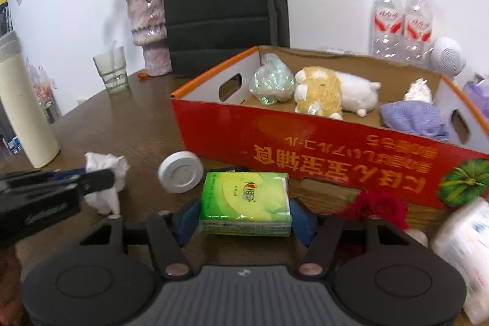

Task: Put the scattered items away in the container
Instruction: 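Grasp crumpled tissue with left gripper while right grasps green tissue pack, then carry crumpled tissue and green tissue pack toward the box, then open both grippers over the box to drop tissue and green pack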

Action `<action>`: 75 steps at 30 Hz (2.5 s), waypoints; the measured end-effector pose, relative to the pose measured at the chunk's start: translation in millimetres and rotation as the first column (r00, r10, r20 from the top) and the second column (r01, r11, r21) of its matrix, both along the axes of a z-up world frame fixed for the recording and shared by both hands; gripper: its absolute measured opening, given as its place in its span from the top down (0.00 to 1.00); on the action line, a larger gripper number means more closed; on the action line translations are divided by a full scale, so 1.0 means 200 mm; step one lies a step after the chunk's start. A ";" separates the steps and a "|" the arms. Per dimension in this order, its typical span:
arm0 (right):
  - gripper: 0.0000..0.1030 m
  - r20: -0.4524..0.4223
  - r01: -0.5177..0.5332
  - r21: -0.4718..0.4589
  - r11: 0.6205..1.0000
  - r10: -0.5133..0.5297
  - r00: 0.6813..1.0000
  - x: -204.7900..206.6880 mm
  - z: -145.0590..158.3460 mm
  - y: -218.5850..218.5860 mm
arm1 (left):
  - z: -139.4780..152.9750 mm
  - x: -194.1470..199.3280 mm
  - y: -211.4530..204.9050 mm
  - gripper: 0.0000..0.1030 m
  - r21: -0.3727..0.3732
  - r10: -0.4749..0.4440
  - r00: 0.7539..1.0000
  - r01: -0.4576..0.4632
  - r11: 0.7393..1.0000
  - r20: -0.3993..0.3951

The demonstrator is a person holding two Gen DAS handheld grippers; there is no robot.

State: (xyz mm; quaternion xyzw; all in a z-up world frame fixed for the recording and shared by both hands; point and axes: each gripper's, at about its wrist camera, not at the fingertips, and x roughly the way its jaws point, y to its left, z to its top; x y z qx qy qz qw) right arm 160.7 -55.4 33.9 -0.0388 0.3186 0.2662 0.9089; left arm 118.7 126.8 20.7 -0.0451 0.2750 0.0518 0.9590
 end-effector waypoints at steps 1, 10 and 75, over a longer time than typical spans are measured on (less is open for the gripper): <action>0.40 0.019 0.004 -0.003 1.000 -0.004 1.000 -0.05 0.02 -0.02 | 0.01 -0.02 -0.01 0.83 -0.003 0.005 1.000 -0.005 1.000 -0.004; 0.40 0.117 0.104 0.069 0.992 -0.112 0.987 -0.76 0.14 -0.51 | 0.08 -0.72 -0.36 0.83 -0.070 -0.098 0.993 0.102 0.992 0.071; 0.26 -0.327 0.229 -0.158 0.961 -0.269 0.906 0.85 0.51 -0.58 | 0.44 0.83 -0.36 0.18 0.073 -0.177 0.971 0.191 0.979 -0.163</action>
